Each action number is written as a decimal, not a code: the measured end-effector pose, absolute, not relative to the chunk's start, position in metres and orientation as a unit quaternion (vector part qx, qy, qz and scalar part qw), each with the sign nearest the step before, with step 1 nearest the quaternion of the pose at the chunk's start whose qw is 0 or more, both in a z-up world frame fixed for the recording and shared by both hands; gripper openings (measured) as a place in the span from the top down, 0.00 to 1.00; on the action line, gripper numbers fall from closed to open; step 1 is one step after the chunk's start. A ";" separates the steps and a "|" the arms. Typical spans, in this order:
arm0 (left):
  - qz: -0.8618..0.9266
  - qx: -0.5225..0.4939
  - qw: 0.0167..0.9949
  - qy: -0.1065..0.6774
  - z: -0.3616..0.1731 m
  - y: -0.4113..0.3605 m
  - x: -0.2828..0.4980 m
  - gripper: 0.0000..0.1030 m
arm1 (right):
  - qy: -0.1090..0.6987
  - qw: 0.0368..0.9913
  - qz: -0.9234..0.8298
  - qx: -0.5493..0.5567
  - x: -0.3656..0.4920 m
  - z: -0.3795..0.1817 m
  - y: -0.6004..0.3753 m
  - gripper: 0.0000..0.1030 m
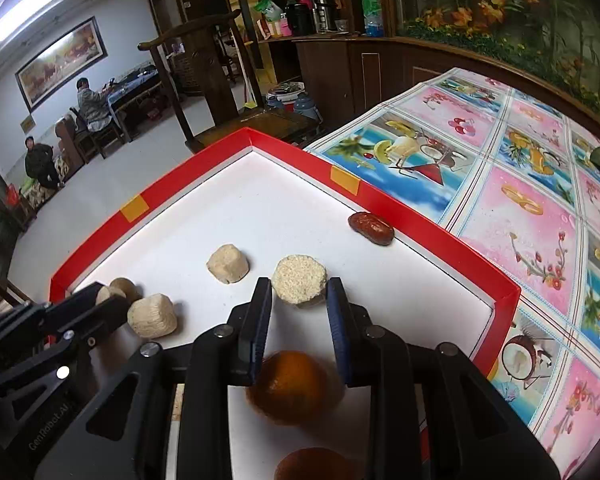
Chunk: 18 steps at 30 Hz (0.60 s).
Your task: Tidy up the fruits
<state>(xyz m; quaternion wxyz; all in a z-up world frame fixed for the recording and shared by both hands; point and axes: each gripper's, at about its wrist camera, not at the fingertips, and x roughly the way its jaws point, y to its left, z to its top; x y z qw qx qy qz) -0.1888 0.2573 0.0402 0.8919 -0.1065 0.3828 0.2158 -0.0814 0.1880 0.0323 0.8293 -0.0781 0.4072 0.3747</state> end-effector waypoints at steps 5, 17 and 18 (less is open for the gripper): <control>0.227 -0.101 0.889 0.384 0.040 0.256 -0.186 0.76 | 0.409 0.827 0.377 -0.082 -0.082 0.032 0.188 0.70; 0.253 -0.088 0.902 0.338 0.060 0.251 -0.203 0.31 | 0.331 0.856 0.393 -0.059 -0.098 0.056 0.170 0.47; 0.258 -0.083 0.905 0.327 0.064 0.248 -0.207 0.29 | 0.316 0.863 0.392 -0.050 -0.100 0.060 0.166 0.43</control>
